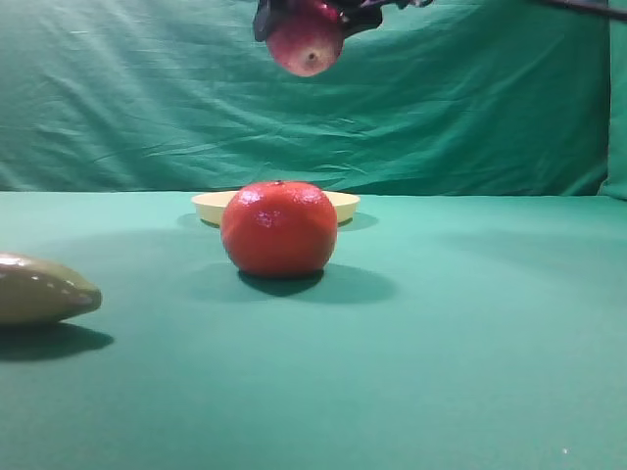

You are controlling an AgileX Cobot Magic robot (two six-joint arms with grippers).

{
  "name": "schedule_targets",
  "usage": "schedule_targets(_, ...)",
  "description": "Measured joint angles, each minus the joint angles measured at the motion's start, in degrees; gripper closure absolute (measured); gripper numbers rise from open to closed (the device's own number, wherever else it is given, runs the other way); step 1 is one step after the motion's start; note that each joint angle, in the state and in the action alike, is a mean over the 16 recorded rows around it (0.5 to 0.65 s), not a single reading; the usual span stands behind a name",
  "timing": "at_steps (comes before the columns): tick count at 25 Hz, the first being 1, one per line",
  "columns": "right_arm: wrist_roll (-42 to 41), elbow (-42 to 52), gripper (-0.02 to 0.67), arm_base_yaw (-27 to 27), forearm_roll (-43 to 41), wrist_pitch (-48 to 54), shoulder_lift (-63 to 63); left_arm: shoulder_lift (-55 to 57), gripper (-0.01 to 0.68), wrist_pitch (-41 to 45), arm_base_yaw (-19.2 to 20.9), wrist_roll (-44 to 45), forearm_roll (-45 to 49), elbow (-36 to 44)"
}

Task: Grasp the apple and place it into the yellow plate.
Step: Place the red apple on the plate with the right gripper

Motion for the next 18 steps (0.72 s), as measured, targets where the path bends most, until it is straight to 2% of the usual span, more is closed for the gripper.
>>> schedule_targets(7, -2.6, -0.1, 0.044, 0.0, -2.2, 0.1, 1.1, 0.0, 0.516, 0.0, 0.0, 0.0, 0.0, 0.0)
schedule_targets(11, -4.5, -0.1, 0.036, 0.0, -3.3, 3.1, -1.2, 0.0, 0.516, 0.0, 0.0, 0.0, 0.0, 0.0)
schedule_targets(14, -5.9, -0.1, 0.083, 0.0, -3.6, 7.4, -4.3, 0.0, 0.516, 0.0, 0.0, 0.0, 0.0, 0.0)
schedule_targets(18, -7.1, -0.1, 0.208, 0.0, -3.7, 16.2, -9.9, 0.0, 0.516, 0.0, 0.0, 0.0, 0.0, 0.0)
